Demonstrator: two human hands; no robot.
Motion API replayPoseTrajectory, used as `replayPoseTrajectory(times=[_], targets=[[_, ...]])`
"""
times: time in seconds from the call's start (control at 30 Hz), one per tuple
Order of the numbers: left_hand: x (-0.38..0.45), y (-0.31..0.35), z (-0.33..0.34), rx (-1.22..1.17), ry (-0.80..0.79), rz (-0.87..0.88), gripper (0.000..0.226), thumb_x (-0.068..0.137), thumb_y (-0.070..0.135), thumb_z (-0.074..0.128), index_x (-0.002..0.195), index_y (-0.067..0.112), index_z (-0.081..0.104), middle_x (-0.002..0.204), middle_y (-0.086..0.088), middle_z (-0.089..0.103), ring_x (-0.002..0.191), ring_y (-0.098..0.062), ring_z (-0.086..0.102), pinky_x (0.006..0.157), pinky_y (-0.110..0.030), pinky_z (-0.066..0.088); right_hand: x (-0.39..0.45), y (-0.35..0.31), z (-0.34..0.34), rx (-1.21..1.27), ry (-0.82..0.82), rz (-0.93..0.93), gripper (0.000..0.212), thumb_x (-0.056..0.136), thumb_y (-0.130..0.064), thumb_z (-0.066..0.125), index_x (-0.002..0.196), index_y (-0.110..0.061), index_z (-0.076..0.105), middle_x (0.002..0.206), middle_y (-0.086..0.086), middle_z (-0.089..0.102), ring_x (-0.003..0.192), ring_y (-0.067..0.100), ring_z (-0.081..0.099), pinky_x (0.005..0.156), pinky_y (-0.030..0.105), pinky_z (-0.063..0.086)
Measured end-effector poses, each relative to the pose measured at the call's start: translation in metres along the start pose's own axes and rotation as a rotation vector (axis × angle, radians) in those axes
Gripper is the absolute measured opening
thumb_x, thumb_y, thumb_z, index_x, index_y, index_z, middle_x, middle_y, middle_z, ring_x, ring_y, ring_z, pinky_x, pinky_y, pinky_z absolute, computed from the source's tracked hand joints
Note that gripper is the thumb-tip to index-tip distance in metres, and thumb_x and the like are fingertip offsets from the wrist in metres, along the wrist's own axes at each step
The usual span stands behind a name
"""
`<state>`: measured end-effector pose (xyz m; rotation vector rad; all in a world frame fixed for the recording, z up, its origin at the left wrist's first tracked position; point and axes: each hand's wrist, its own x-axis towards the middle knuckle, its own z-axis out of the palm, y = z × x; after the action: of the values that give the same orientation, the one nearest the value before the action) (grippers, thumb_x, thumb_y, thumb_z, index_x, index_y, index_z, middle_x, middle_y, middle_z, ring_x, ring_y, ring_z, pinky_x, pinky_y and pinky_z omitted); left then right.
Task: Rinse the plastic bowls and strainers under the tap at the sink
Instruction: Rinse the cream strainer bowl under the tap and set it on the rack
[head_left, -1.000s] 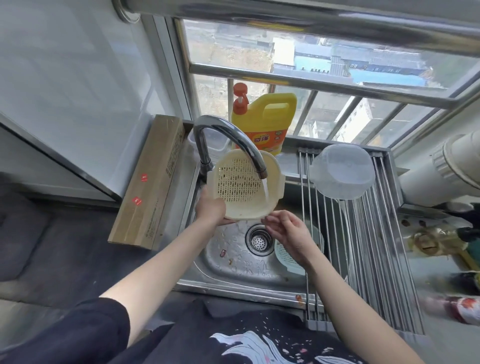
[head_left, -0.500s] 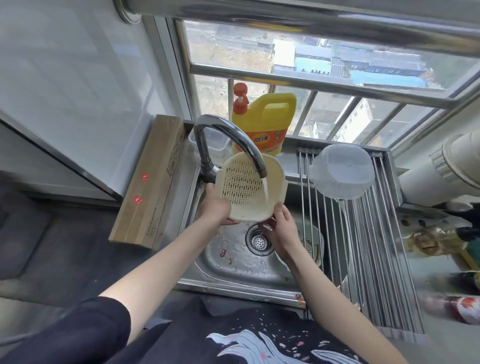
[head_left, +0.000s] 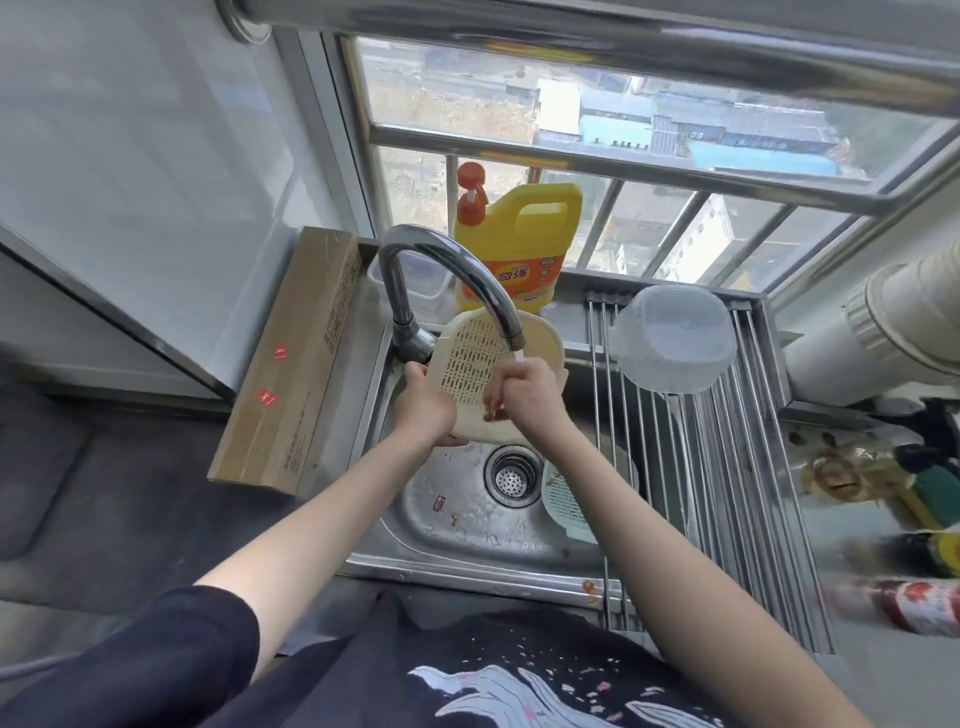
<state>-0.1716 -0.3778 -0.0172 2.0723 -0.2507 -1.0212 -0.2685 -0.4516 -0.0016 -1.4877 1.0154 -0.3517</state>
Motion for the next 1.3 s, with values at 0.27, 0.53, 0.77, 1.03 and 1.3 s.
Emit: replayPoseTrajectory(times=[0.27, 0.53, 0.77, 1.03, 1.3], targets=[[-0.001, 0.002, -0.007, -0.061, 0.041, 0.071, 0.016, 0.093, 0.010, 0.038, 0.107, 0.017, 0.039, 0.111, -0.007, 0.055, 0.094, -0.031, 0.058, 0.056, -0.047, 0.059, 0.035, 0.031, 0.002, -0.893, -0.066, -0.149, 0.028, 0.094, -0.033, 0.039, 0.086, -0.013, 0.058, 0.093, 0.012, 0.061, 0.089, 0.030, 0.059, 0.072, 0.034, 0.046], [0.021, -0.012, 0.011, 0.021, 0.012, 0.126, 0.030, 0.086, 0.014, 0.036, 0.109, 0.031, 0.047, 0.102, 0.003, 0.060, 0.096, -0.028, 0.062, 0.059, -0.044, 0.059, -0.019, 0.072, -0.046, -1.400, -0.380, -0.538, 0.061, 0.098, -0.050, 0.025, 0.152, -0.032, 0.005, 0.157, -0.009, 0.021, 0.145, 0.010, 0.015, 0.112, 0.058, -0.015], [0.013, 0.005, 0.024, -0.005, 0.034, 0.311, 0.034, 0.092, -0.001, 0.039, 0.121, 0.015, 0.036, 0.109, -0.008, 0.052, 0.095, -0.024, 0.051, 0.053, -0.015, 0.046, -0.005, 0.051, -0.058, -1.775, -0.065, -0.340, 0.068, 0.095, -0.023, 0.036, 0.153, -0.011, 0.004, 0.161, 0.008, 0.004, 0.148, 0.024, -0.007, 0.097, 0.060, -0.034], [0.010, 0.001, 0.033, -0.239, -0.175, 0.243, 0.044, 0.086, -0.003, 0.052, 0.110, 0.028, 0.032, 0.111, -0.010, 0.057, 0.101, -0.027, 0.059, 0.073, -0.047, 0.059, -0.018, 0.062, -0.018, -0.967, -0.335, -0.355, 0.081, 0.081, -0.009, 0.049, 0.153, -0.011, 0.012, 0.159, 0.010, 0.014, 0.148, 0.024, 0.008, 0.120, 0.041, 0.006], [0.021, -0.004, 0.018, -0.222, -0.240, 0.062, 0.047, 0.083, -0.012, 0.045, 0.112, 0.023, 0.031, 0.110, 0.005, 0.045, 0.109, -0.029, 0.049, 0.065, -0.059, 0.056, -0.029, 0.093, -0.071, -1.318, 0.103, -0.423, 0.054, 0.100, -0.046, 0.014, 0.147, -0.025, 0.032, 0.157, -0.007, 0.024, 0.146, 0.012, 0.011, 0.116, 0.055, 0.001]])
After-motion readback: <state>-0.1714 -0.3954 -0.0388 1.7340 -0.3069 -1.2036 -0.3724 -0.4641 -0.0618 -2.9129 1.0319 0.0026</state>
